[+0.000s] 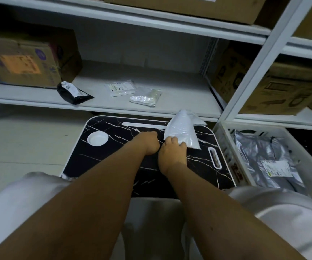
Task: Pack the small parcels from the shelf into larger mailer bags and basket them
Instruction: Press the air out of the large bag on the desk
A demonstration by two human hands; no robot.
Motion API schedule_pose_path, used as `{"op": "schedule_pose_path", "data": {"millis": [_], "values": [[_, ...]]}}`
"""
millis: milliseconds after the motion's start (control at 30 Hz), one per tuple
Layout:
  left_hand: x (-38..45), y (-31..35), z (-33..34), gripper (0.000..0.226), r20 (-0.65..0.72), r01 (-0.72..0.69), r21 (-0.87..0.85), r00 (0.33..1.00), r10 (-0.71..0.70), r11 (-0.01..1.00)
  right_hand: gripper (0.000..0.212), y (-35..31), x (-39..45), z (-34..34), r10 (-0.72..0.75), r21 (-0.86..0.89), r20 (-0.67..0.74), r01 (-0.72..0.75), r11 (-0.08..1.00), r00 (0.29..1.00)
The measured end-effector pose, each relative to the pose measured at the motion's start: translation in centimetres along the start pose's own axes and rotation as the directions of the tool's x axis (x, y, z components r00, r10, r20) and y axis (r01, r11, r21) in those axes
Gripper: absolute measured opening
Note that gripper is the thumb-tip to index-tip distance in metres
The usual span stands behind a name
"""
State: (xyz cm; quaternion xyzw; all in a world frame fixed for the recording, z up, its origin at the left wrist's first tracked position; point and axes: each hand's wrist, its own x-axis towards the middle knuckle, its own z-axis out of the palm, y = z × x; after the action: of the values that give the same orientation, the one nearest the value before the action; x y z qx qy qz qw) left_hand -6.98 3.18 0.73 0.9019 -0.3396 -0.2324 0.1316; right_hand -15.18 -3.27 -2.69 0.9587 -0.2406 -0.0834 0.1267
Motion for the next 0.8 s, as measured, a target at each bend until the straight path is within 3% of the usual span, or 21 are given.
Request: {"op": "schedule_pose_path", "data": {"millis": [233,367,467,567,633,733,800], "values": [[-1.8,-1.6,1.5,0.038,0.036,0.026,-0.004,0.999,-0.026,1.000,0.042,-4.4,-3.2,0.1,-0.202,0.106,0.110,0.191,0.976,0.973],[-1.6,-3.7,2.1,0.045,0.005,0.146,-0.035,0.989,-0.146,0.989,0.051,-6.2,-2.5,-0.5,-0.290,0.367,0.260,0.184,0.912,0.921],[-1.4,-5.2,2.0,0.041,-0.108,0.232,-0.046,0.966,-0.236,0.972,0.037,-6.1,-2.1,-0.7,-0.272,0.515,0.130,0.169,0.840,0.954],[-1.1,-5.4,2.3,0.036,-0.232,0.251,-0.130,0.933,-0.276,0.959,0.044,-4.8,-1.2,0.1,-0.157,0.643,-0.091,0.179,0.744,0.983],[-0.8,-4.8,3.0,0.036,-0.296,0.228,-0.151,0.918,-0.264,0.962,0.047,-3.4,-0.5,1.3,-0.092,0.510,-0.220,0.195,0.838,0.971],[-0.1,-3.4,4.9,0.049,-0.323,0.162,0.060,0.937,-0.135,0.985,0.052,-1.1,0.4,3.1,0.083,0.486,-0.211,0.030,0.873,0.974],[0.3,-2.2,6.4,0.056,-0.328,0.051,0.225,0.944,0.026,0.973,0.056,0.0,1.1,4.1,0.099,0.462,-0.170,-0.009,0.887,0.981]]}}
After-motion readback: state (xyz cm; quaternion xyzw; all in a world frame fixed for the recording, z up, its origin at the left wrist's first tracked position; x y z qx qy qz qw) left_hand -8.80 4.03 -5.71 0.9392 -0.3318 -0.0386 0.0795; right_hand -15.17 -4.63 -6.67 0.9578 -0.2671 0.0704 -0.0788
